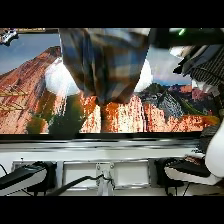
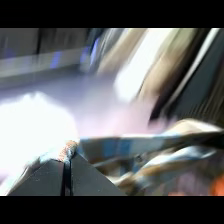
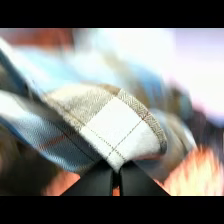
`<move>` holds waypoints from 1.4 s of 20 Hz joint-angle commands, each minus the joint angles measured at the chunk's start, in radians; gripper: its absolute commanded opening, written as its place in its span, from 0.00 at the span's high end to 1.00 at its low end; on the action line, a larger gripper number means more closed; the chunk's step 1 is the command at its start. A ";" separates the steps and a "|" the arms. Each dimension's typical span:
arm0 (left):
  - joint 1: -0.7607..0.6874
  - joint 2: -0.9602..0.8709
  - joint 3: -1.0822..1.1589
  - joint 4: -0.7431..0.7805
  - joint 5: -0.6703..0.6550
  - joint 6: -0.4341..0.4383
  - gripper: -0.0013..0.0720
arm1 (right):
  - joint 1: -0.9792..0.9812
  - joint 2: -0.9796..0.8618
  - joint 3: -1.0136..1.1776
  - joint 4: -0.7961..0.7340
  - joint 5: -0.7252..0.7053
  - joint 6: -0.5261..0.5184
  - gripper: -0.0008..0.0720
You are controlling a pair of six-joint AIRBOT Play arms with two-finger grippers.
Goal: Fold the clothes and pants, and hang the long-sleeved shirts on hangers.
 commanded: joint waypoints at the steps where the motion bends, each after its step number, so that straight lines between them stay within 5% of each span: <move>1: -0.006 0.017 -0.238 0.100 -0.091 -0.048 0.96 | 0.006 -0.088 -0.015 0.045 0.262 0.029 0.94; 9: -0.011 0.179 -0.690 0.101 0.031 -0.048 0.96 | 0.142 -0.115 -0.015 0.034 -0.247 0.028 0.95; 16: -0.011 0.606 -0.903 0.138 0.042 -0.058 0.96 | 0.319 -0.315 -0.015 0.027 -0.406 0.026 0.95; 21: -0.011 0.887 -1.095 0.622 0.063 -0.366 0.96 | 0.410 -0.354 -0.011 -0.008 -0.528 0.011 0.95; 24: -0.011 0.951 -1.223 0.606 0.137 -0.470 0.94 | 0.446 -0.355 -0.011 -0.009 -0.520 -0.024 0.95; 25: -0.011 0.954 -1.242 0.587 0.155 -0.499 0.72 | 0.458 -0.354 -0.011 -0.009 -0.498 -0.029 0.95; 26: -0.011 0.951 -1.245 0.584 0.161 -0.533 0.38 | 0.468 -0.354 -0.010 -0.008 -0.463 -0.040 0.95; 27: -0.008 0.946 -1.244 0.585 0.176 -0.570 0.20 | 0.480 -0.354 -0.003 -0.007 -0.406 -0.058 0.95; 28: -0.004 0.947 -1.244 0.584 0.199 -0.580 0.19 | 0.489 -0.354 0.012 0.006 -0.326 -0.082 0.95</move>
